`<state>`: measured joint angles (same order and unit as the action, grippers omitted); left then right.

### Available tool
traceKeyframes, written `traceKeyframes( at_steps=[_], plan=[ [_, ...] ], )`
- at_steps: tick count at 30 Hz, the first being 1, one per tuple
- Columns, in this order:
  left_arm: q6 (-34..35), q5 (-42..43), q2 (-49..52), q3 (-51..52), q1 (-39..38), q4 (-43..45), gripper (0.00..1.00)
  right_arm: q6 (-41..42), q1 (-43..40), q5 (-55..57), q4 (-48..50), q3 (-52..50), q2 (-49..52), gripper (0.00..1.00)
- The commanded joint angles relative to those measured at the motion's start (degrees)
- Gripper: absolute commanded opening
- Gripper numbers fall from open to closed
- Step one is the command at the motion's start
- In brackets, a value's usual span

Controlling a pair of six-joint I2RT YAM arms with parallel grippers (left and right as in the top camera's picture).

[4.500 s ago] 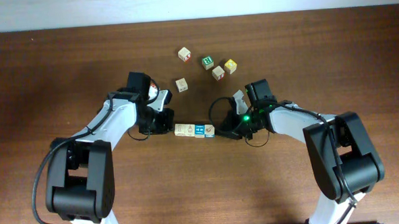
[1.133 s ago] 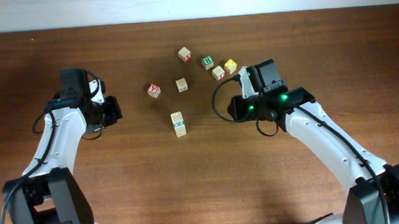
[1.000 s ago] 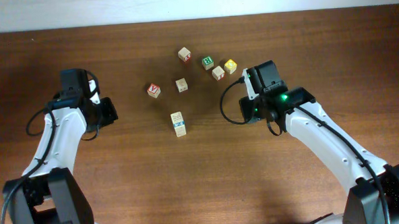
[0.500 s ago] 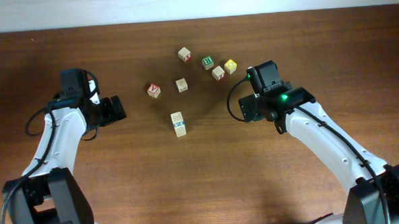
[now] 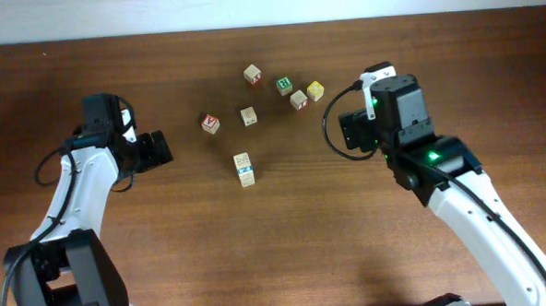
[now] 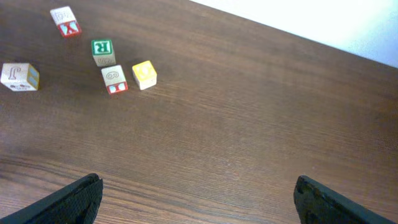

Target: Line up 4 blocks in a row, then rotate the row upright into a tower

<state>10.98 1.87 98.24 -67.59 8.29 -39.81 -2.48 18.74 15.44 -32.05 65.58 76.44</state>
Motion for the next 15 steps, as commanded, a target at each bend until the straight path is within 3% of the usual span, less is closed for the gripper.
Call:
traceKeyframes(
  at_steps=[1, 9, 15],
  plan=[
    [-0.33, -0.39, -1.51, -0.37, 0.24, -0.11, 0.99, -0.72, -3.48, 0.2, 0.15, -0.17, -7.15, 0.99],
    [-0.33, -0.39, -1.51, -0.37, 0.24, -0.09, 0.99, -0.74, -9.99, -4.7, 1.77, -11.34, -26.49, 0.99],
    [-0.35, -0.39, -1.51, -0.37, 0.24, -0.11, 0.99, -0.72, -10.25, -4.72, 14.47, -30.1, -43.67, 0.99]
  ],
)
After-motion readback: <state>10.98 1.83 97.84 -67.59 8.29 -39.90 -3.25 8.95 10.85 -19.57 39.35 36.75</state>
